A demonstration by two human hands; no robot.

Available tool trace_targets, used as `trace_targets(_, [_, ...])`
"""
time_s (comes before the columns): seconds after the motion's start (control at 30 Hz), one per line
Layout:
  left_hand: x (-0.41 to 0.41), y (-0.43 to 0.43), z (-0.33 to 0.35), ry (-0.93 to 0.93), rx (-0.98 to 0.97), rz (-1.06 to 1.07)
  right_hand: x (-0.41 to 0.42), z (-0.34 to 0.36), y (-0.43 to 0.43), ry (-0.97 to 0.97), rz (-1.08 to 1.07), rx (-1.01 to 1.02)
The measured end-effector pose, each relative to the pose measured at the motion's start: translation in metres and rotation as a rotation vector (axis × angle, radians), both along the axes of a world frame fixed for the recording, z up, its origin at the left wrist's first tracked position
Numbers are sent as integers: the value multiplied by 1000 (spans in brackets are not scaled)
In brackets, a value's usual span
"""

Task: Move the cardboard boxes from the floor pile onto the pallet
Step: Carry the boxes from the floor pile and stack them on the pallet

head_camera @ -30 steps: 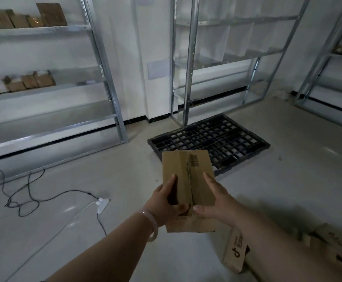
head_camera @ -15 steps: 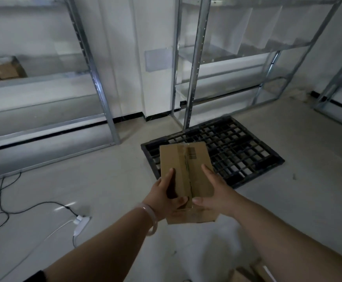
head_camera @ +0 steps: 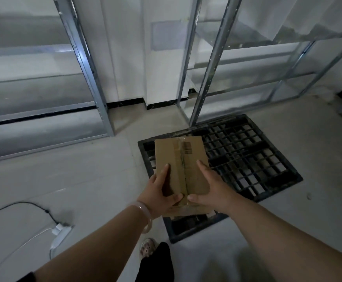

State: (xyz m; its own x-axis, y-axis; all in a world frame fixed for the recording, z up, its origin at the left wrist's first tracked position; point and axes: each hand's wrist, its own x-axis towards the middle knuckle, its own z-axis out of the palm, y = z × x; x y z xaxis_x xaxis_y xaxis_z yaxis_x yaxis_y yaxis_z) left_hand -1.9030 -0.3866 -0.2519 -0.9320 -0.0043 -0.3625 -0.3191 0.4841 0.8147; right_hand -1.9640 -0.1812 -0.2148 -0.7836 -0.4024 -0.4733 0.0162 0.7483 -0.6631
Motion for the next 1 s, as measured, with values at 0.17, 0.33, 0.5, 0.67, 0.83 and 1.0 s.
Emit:
trace_targets(0.17, [-80,-24,-21,-42,33,21,-83,-24,-28,-6,2,41])
trace_targets(0.33, [-133,-23,-53,-75,92,35,-137,-57,-26,-18,4,54])
trace_targets(0.5, [-172,-19,-83,-157,150,122,-195,-90,-27,-82,84,79])
trace_targets(0.67, [-227,-22,-119,-174,152,279,-273,-136,-44,-120,189,48])
trace_targets(0.83, [-292,-35,-198,-201,187,327,-345,-218,-60,-152,234,52])
trace_targets(1.0, [-349,-71,-303,-228,179,375,-414,-323,-102,-171,284,56])
